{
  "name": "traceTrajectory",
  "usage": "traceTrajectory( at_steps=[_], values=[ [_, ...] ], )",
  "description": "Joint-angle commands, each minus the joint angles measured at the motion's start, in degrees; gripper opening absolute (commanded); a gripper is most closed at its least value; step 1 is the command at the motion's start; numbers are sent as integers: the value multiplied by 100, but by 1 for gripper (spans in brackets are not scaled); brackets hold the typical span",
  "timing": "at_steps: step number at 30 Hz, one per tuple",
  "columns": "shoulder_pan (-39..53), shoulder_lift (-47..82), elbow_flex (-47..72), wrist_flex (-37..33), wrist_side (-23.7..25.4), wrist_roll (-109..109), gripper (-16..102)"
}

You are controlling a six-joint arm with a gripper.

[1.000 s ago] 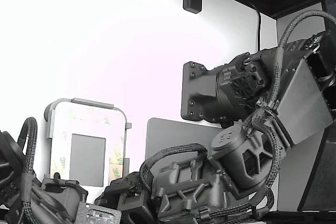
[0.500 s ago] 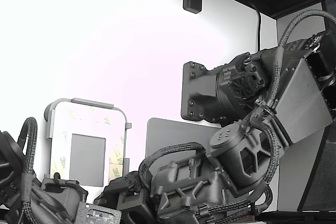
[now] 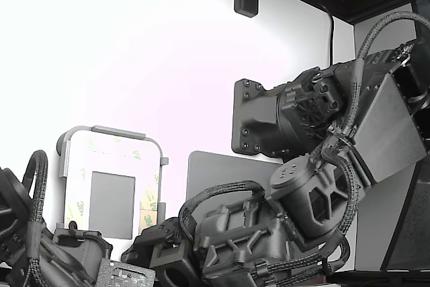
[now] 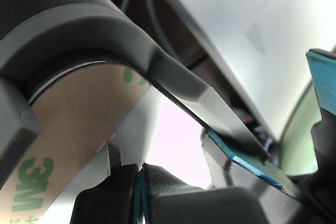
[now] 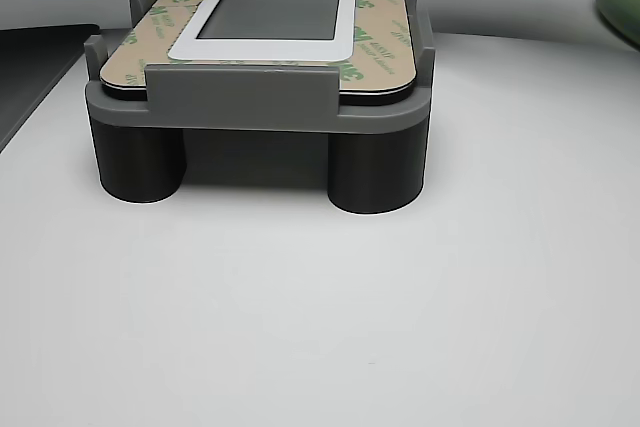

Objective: Peel off protective film from adhesive tape.

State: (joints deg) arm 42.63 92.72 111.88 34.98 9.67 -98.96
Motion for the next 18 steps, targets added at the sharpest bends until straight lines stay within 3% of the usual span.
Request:
traceTrajectory(
  at_steps=[1,18],
  values=[
    [-53,167,-123,9,9,18,-11],
    [0,193,-149,97,26,88,-11]
  ],
)
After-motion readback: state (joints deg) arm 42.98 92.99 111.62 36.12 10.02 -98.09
